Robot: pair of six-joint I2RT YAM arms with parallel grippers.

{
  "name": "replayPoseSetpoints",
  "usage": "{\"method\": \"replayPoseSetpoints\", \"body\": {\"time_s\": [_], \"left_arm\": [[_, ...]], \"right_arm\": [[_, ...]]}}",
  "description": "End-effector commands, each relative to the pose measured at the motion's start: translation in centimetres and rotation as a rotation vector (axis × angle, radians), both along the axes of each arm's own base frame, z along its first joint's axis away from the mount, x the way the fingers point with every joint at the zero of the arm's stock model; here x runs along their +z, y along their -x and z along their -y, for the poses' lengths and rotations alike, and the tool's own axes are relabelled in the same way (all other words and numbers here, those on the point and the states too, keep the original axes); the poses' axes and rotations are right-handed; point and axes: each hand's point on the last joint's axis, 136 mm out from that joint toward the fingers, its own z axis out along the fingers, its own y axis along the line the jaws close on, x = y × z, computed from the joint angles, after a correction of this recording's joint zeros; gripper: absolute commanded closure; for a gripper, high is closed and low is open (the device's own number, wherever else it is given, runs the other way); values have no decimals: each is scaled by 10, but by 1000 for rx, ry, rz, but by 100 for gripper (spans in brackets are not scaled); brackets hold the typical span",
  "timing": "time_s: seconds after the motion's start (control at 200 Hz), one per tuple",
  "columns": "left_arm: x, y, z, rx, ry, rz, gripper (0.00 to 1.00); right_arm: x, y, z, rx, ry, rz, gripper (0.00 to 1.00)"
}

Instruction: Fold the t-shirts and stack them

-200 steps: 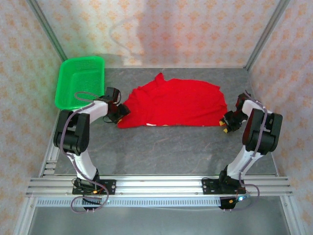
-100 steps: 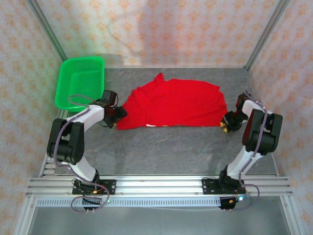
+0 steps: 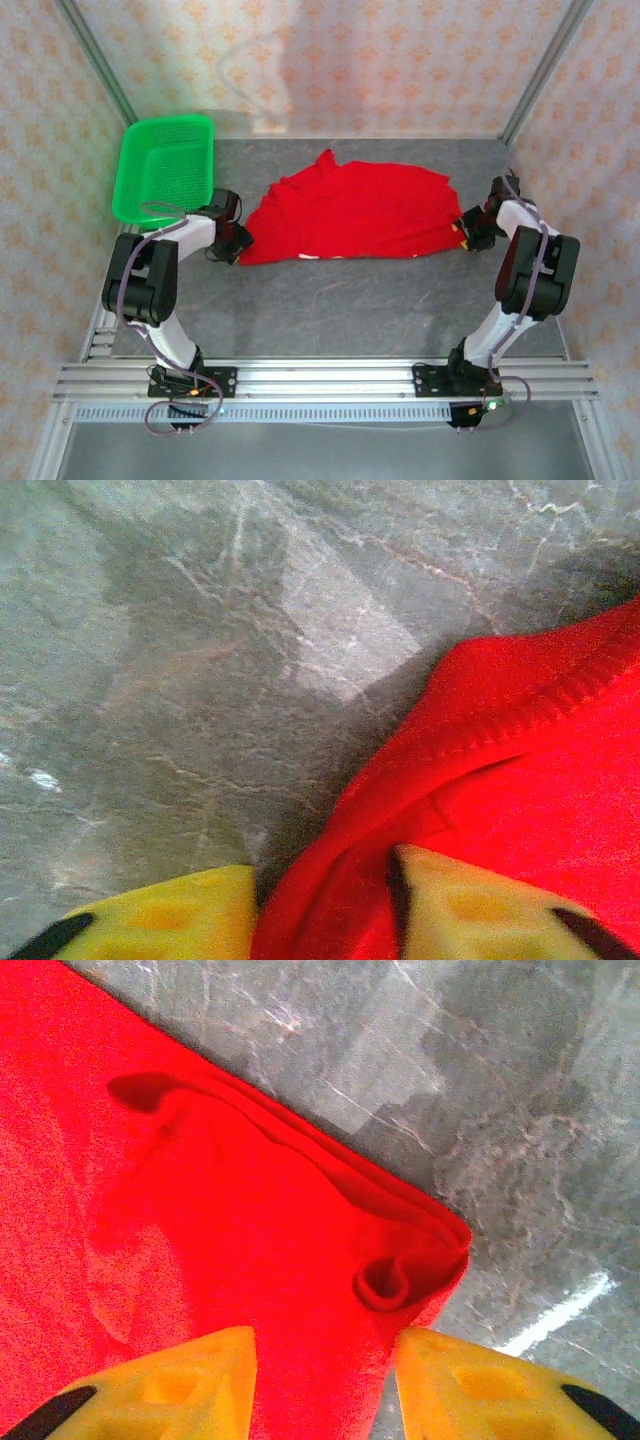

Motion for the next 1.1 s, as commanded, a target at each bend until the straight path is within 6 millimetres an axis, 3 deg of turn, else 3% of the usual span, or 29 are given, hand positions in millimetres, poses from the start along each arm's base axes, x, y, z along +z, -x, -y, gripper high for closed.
{"method": "replayPoseSetpoints", "body": {"time_s": [0.0, 0.1, 0.27, 0.39, 0.465, 0.635, 0.861, 0.981, 1.091], "left_arm": [[-7, -42, 28, -43, 87, 148, 73], [-4, -42, 29, -46, 92, 152, 81], [0, -39, 28, -45, 84, 159, 87], [3, -37, 29, -53, 81, 161, 90], [5, -36, 29, -57, 80, 164, 93], [22, -30, 24, -89, 47, 171, 99], [55, 1, 1, -124, -57, 154, 100], [55, 22, -8, -130, -85, 128, 100], [42, 43, -10, -125, -81, 83, 100]], "right_arm": [[-7, 0, 1, 26, 9, -40, 58], [-17, 12, -1, 31, 8, -88, 58], [-29, 32, -5, 25, 3, -129, 58], [-37, 34, -5, 15, 3, -132, 59], [-41, 32, -5, 11, -2, -134, 68], [-36, 40, 5, 0, 68, -149, 100], [-3, 56, 11, -25, 140, -107, 100], [0, 70, 8, -18, 146, -119, 100], [-5, 84, 7, -22, 153, -141, 100]]}}
